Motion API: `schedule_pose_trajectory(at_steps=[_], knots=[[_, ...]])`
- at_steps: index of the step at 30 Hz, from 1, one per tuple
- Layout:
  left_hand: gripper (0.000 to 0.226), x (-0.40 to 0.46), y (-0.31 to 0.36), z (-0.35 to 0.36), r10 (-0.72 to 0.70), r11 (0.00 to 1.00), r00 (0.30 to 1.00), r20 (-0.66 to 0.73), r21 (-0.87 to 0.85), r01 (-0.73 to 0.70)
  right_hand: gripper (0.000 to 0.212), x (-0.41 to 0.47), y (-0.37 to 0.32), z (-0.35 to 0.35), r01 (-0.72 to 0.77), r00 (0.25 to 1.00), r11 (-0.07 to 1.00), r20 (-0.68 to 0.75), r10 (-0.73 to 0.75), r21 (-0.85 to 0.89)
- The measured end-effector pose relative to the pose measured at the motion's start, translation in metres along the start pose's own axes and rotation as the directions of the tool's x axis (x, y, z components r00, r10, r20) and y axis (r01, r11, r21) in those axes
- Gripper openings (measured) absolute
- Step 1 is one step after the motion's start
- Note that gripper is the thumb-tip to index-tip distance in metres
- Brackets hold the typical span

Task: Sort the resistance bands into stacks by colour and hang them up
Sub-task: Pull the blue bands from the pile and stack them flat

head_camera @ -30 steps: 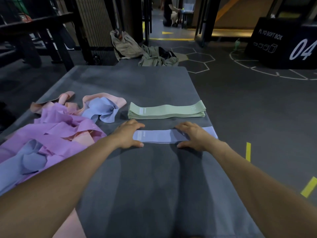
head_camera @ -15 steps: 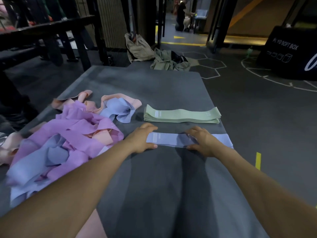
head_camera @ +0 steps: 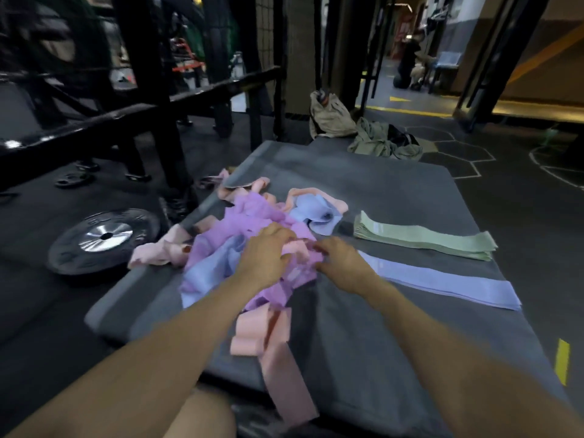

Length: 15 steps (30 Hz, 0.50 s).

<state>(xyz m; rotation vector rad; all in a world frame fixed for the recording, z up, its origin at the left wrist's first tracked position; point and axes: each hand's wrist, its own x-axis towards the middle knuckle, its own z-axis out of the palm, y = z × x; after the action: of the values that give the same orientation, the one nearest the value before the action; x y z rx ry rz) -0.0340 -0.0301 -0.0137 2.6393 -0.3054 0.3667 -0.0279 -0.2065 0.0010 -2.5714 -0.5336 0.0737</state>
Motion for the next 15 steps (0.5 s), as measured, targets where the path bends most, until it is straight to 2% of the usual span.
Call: schedule_pose_trajectory(at_steps=[3, 6, 8, 10, 12, 15], knots=[[0.043, -0.019, -0.031, -0.026, -0.154, 0.984, 0.985, -0.079, 0.074, 0.160, 0.043, 0.013, -0.040, 0.020, 0.060, 0.998, 0.998, 0.014, -0.060, 0.030], [0.046, -0.037, -0.060, -0.041, -0.297, 0.938, 0.953, -0.061, 0.171, 0.303, 0.045, 0.024, -0.067, 0.037, 0.074, 0.994, 0.997, 0.074, -0.075, 0.013], [0.047, -0.047, -0.076, -0.041, -0.380, 0.917, 0.925, 0.011, 0.137, 0.375, 0.041, 0.027, -0.077, 0.048, 0.079, 0.992, 0.997, 0.094, -0.081, 0.024], [0.034, -0.055, -0.084, -0.040, -0.439, 0.899, 0.896, 0.072, 0.035, 0.437, 0.035, 0.028, -0.083, 0.055, 0.074, 0.993, 0.997, 0.091, -0.077, 0.037], [0.014, -0.058, -0.087, -0.041, -0.442, 0.894, 0.895, 0.066, -0.046, 0.445, 0.035, 0.028, -0.088, 0.058, 0.066, 0.994, 0.997, 0.089, -0.069, 0.038], [0.016, -0.051, -0.090, -0.049, -0.360, 0.922, 0.933, -0.010, -0.158, 0.354, 0.040, 0.030, -0.092, 0.057, 0.057, 0.996, 0.997, 0.070, -0.061, 0.057]])
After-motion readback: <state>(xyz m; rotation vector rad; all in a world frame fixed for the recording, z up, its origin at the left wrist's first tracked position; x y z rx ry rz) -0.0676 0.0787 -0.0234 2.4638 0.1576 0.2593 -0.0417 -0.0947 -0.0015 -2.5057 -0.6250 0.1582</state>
